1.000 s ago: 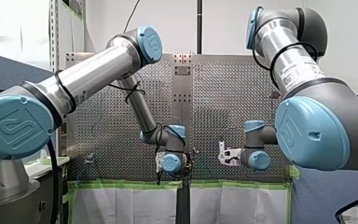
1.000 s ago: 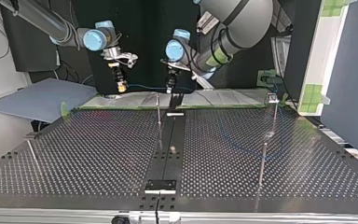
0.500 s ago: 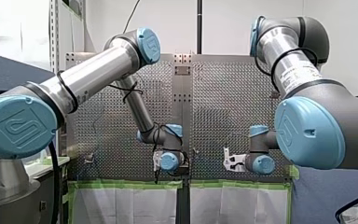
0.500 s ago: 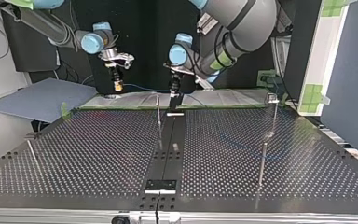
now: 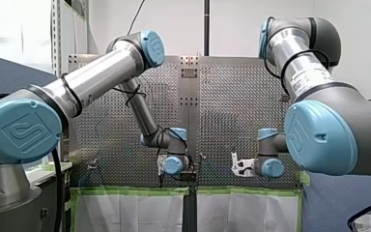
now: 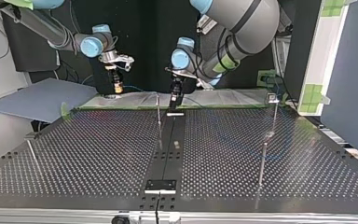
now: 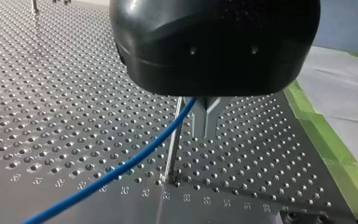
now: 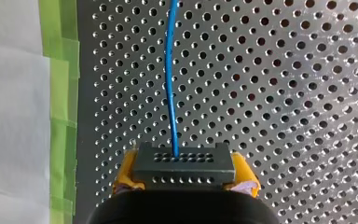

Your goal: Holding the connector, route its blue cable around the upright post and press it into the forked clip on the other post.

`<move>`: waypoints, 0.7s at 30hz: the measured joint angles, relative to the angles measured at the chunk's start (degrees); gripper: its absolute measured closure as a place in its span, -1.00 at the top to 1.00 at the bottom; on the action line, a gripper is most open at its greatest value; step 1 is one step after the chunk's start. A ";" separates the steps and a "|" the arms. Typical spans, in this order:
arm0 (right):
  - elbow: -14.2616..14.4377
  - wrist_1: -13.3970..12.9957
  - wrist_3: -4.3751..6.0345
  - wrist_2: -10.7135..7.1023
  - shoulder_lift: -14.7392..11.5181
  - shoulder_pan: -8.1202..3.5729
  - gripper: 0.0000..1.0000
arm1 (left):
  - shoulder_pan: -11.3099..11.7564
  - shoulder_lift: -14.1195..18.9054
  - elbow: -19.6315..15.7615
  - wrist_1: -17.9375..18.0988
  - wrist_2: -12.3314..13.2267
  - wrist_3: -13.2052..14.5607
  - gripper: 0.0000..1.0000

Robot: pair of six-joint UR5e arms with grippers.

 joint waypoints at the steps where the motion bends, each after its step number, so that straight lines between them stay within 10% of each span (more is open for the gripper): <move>1: -0.15 0.13 -0.06 0.00 0.00 0.06 -0.99 | 0.05 -0.01 0.06 -0.04 0.07 0.00 -0.98; 21: -2.74 1.08 -0.83 0.15 0.00 -0.32 -0.99 | 0.39 -0.06 3.20 -2.61 -0.19 0.99 -0.98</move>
